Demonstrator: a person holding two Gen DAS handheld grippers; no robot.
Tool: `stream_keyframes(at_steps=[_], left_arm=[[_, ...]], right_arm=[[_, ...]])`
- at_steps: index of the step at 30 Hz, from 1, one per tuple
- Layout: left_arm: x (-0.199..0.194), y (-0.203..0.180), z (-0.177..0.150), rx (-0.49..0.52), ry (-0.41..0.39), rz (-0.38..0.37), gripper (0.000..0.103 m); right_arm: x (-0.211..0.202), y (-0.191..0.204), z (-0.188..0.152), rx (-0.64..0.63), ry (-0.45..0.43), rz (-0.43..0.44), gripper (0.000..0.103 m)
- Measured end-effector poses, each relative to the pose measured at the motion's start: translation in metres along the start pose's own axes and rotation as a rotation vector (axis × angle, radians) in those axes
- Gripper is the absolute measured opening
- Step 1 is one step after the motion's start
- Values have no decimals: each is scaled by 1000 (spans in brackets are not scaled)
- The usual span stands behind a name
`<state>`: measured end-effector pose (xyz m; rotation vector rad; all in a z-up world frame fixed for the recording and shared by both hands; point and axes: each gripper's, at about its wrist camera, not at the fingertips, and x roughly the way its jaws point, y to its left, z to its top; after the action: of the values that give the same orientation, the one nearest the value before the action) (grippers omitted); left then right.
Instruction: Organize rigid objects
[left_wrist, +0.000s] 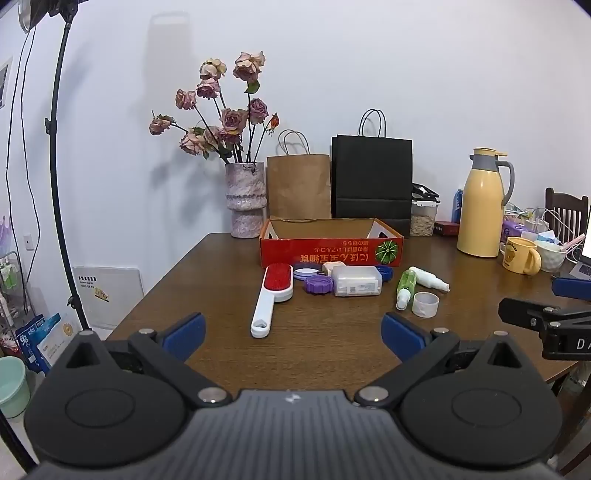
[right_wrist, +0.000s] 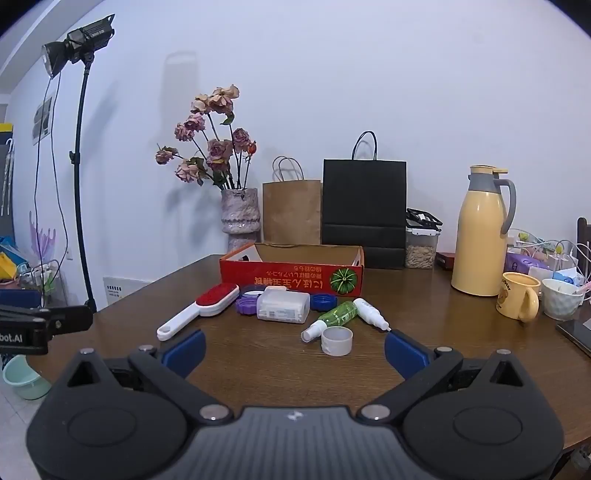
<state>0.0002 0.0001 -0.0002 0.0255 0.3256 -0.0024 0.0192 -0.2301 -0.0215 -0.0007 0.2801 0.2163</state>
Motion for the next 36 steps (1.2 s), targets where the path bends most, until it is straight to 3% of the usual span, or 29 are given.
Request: stream_keyframes(at_steps=[36], left_arm=[[0, 0, 0, -8, -5, -5, 103]], right_arm=[[-2, 1, 1, 1, 0, -1, 103]])
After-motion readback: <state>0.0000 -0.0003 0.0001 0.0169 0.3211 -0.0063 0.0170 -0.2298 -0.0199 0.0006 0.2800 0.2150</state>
